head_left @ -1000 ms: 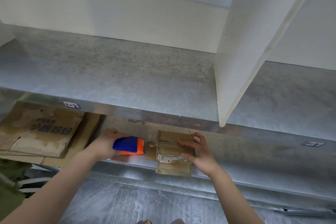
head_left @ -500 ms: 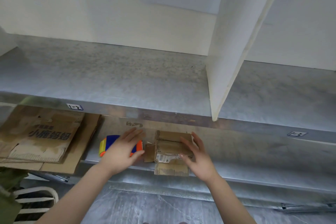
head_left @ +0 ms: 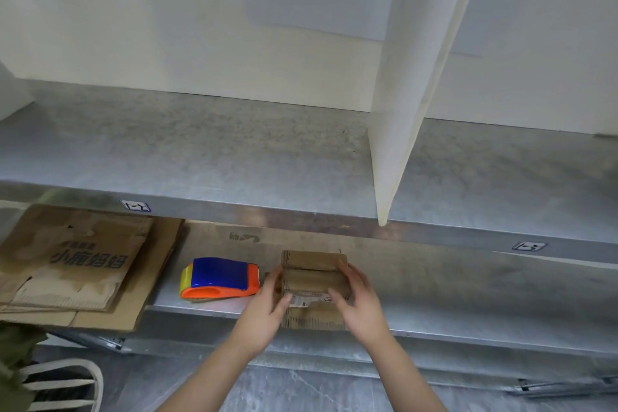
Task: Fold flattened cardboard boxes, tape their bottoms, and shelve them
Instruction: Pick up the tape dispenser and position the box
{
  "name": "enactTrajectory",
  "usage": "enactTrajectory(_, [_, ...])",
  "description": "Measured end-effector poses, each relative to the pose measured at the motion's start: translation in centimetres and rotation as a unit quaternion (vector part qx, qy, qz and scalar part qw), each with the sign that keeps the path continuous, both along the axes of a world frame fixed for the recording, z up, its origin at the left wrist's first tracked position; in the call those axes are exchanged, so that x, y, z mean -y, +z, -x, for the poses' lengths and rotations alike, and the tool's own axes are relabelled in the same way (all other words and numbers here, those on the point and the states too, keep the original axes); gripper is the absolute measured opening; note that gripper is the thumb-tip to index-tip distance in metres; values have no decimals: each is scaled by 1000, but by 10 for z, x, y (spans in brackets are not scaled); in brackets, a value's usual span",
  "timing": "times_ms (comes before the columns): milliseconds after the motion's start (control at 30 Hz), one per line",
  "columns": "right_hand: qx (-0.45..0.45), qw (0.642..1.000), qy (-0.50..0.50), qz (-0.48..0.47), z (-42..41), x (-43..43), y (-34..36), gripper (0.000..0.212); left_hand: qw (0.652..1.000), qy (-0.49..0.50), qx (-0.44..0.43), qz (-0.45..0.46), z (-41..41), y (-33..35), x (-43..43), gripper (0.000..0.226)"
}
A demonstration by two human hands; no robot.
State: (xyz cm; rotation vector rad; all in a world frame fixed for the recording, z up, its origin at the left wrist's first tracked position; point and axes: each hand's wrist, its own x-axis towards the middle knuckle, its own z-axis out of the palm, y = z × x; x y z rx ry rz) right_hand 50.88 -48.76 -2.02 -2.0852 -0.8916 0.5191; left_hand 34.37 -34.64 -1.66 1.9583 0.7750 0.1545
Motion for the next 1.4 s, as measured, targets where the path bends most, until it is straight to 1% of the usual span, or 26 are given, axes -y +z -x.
enactTrajectory(67, [-21, 1000, -19, -2, 1, -3, 0, 55, 999, 21, 15, 19, -6, 1, -4, 66])
enactTrajectory(100, [-34, 999, -29, -3, 2, -6, 1, 56, 1000, 27, 11, 12, -9, 2, -7, 64])
enactTrajectory(167, [-34, 999, -41, 1, 2, -8, 0, 59, 999, 41, -5, -17, -13, 2, -9, 50])
enactTrajectory(233, [-25, 999, -39, 6, -4, -8, -3, 61, 999, 48, 2, 6, -16, 2, -5, 34])
enactTrajectory(300, [-35, 999, -20, 6, -12, -6, -4, 58, 998, 47, 5, 31, -17, 4, -3, 27])
enactTrajectory(333, [-41, 999, -3, 9, -15, -6, -4, 54, 999, 45, 8, 19, -19, 5, -6, 31])
enactTrajectory(400, [-41, 998, 40, 23, -18, -6, -5, 45, 999, 22, 5, -29, -23, 5, -18, 53])
enactTrajectory(433, [-36, 997, 59, 29, -18, -6, -7, 42, 999, -10, 2, -44, -25, 6, -24, 62])
enactTrajectory(467, [-32, 996, 74, 35, -19, -7, -7, 39, 998, -51, -1, -48, -27, 8, -29, 64])
enactTrajectory(533, [-31, 994, 89, 48, -22, -9, -1, 36, 992, -124, -13, -35, -31, 5, -35, 52])
enactTrajectory(567, [-34, 994, 89, 51, -24, -10, 1, 35, 991, -134, -13, -26, -31, 2, -35, 45])
enactTrajectory(633, [-18, 995, 84, 58, -26, -10, 4, 35, 993, -118, -5, -21, -30, -2, -32, 39])
enactTrajectory(667, [9, 995, 74, 65, -25, -9, 5, 35, 994, -100, -1, -32, -30, -4, -29, 40])
enactTrajectory(733, [84, 994, 15, 65, -17, -6, 5, 39, 997, -56, 13, -53, -31, -3, -17, 43])
enactTrajectory(767, [98, 993, -24, 56, -10, -4, 6, 42, 997, -34, 18, -65, -31, -4, -10, 46])
enactTrajectory(833, [66, 995, -59, 34, 3, 3, 3, 49, 996, -18, 30, -78, -26, -10, 2, 63])
enactTrajectory(867, [34, 998, -45, 32, 9, 6, 0, 54, 996, -31, 36, -82, -21, -14, 6, 71])
enactTrajectory(900, [-10, 999, -17, 36, 15, 8, -3, 61, 994, -56, 36, -87, -17, -18, 8, 73])
enactTrajectory(967, [-75, 997, 26, 24, 22, 10, -7, 68, 990, -99, 27, -96, -11, -20, 8, 62])
enactTrajectory(1000, [-82, 996, 35, 13, 22, 10, -8, 67, 989, -104, 22, -108, -11, -18, 8, 58])
enactTrajectory(1067, [-64, 997, 44, 3, 21, 8, -7, 61, 987, -79, 23, -137, -15, -15, 8, 60])
enactTrajectory(1133, [-41, 997, 69, 1, 19, 7, -6, 55, 987, -60, 38, -145, -23, -12, 11, 59])
enactTrajectory(1200, [-19, 996, 87, 6, 18, 6, -9, 51, 989, -59, 51, -128, -26, -10, 14, 59])
enactTrajectory(1267, [-8, 997, 76, -5, 14, 5, -17, 47, 991, -53, 67, -99, -24, -13, 10, 60])
enactTrajectory(1333, [3, 998, 66, -5, 12, 4, -22, 46, 993, -56, 44, -90, -19, -14, 5, 61])
enactTrajectory(1400, [10, 997, 77, 14, 12, 1, -19, 46, 989, -84, -4, -124, -16, -11, 1, 58])
